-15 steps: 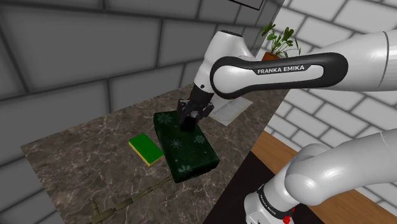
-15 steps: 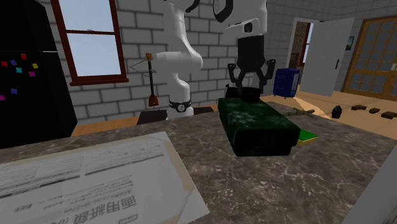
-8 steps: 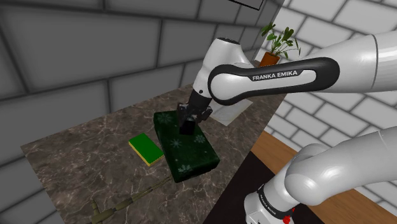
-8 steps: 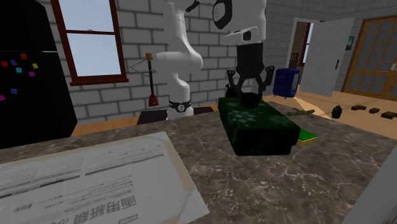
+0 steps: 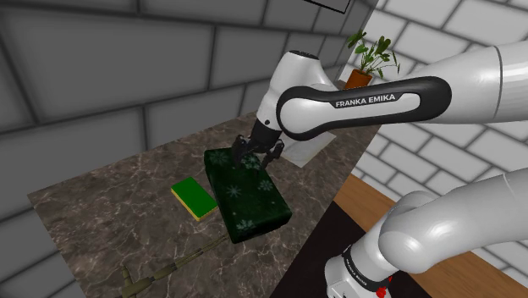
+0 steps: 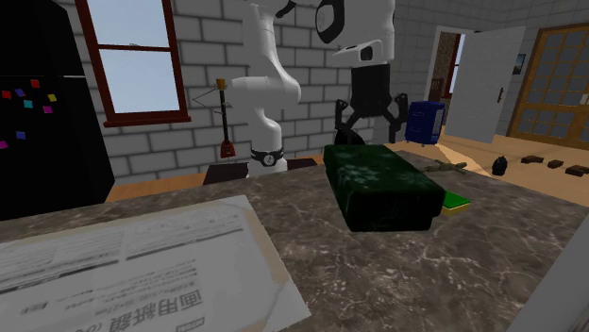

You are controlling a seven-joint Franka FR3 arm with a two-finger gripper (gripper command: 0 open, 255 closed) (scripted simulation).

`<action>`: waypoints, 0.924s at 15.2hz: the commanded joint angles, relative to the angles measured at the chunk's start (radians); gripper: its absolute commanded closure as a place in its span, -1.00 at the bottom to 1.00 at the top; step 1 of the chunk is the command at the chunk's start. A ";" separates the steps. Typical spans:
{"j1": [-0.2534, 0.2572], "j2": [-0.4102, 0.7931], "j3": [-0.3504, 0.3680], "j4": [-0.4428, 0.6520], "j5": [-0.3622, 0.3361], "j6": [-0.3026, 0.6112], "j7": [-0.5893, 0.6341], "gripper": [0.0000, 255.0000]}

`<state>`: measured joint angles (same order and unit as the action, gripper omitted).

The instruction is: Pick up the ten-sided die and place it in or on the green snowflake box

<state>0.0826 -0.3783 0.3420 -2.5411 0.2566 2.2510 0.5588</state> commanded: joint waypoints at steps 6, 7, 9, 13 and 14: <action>-0.003 -0.071 -0.026 0.073 -0.009 -0.144 -0.001 -1.00; -0.003 -0.071 -0.026 0.073 -0.009 -0.144 -0.001 -1.00; -0.003 -0.071 -0.026 0.073 -0.009 -0.144 -0.001 -1.00; -0.003 -0.071 -0.026 0.073 -0.009 -0.144 -0.001 -1.00; -0.003 -0.071 -0.026 0.073 -0.009 -0.144 -0.001 -1.00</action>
